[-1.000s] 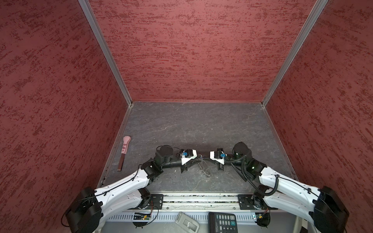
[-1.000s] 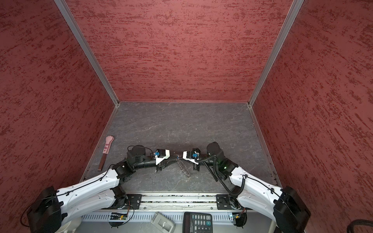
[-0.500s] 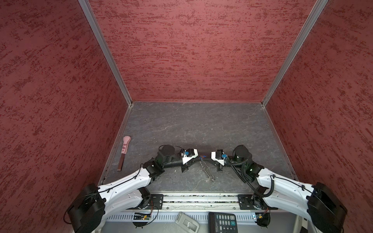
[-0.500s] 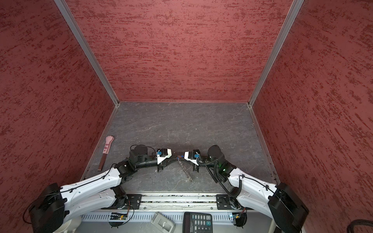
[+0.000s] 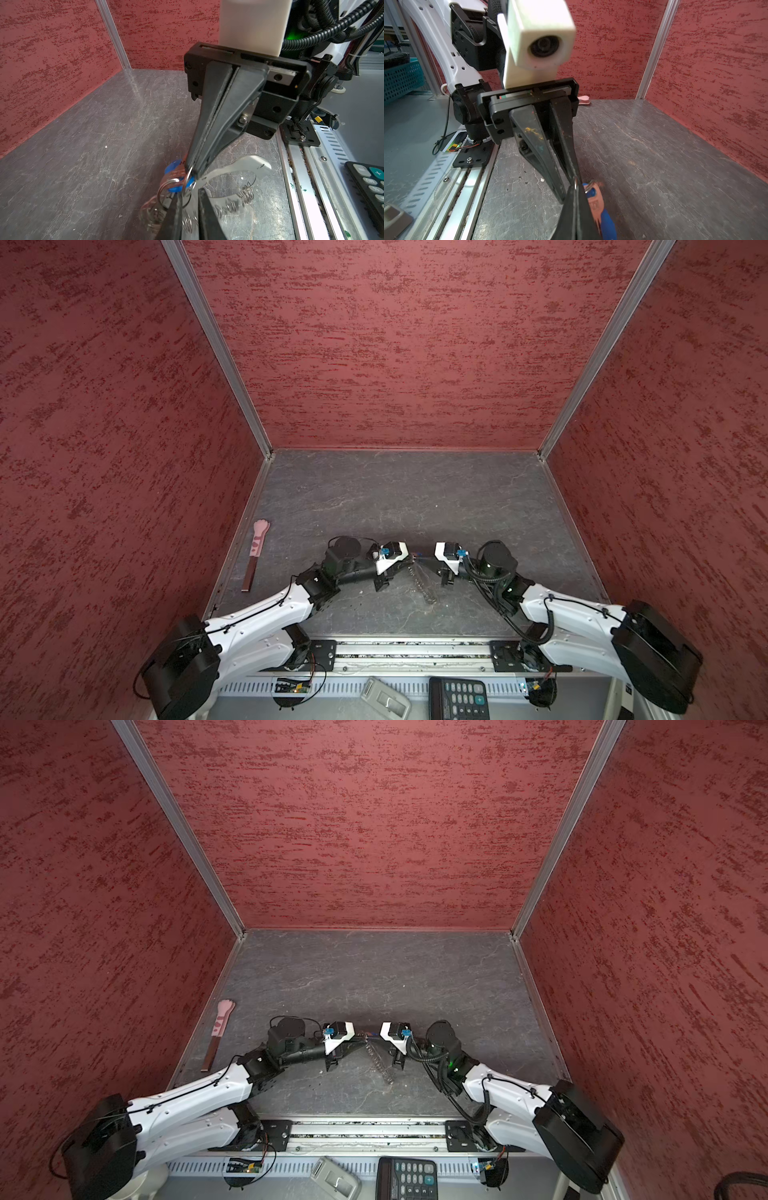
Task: Attach keys to a key ring
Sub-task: Insert the key into the keyring.
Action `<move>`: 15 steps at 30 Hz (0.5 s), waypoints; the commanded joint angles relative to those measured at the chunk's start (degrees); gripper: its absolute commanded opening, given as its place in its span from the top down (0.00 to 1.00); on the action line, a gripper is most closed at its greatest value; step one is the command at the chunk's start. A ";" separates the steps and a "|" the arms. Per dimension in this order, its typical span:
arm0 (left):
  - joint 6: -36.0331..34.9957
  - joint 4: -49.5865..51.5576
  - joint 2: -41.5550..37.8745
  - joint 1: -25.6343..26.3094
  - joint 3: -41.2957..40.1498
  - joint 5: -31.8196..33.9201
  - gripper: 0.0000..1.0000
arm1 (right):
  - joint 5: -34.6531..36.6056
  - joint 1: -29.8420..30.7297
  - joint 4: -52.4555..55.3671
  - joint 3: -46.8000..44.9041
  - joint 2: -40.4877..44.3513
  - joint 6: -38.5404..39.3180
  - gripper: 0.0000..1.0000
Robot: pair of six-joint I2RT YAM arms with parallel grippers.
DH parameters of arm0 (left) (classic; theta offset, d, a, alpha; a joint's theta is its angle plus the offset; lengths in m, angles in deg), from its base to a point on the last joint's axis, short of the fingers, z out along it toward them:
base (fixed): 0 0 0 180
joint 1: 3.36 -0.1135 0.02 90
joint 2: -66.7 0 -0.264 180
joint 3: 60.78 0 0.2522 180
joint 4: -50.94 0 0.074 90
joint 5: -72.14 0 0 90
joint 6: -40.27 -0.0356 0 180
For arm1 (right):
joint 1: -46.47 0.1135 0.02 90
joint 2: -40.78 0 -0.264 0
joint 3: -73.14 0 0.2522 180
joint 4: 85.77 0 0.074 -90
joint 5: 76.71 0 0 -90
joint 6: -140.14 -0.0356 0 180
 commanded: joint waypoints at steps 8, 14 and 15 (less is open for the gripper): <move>0.85 -0.34 -0.24 -0.08 0.51 -1.74 0.92 | -2.61 1.27 -9.75 0.66 -2.57 -2.71 1.00; 1.37 -1.18 -0.82 -0.57 0.16 -2.19 0.96 | -3.70 1.36 -6.95 1.14 -2.86 -1.92 1.00; 1.43 -1.26 -0.87 -0.63 0.17 -2.19 0.97 | -3.76 1.37 -6.19 1.18 -2.73 -1.59 1.00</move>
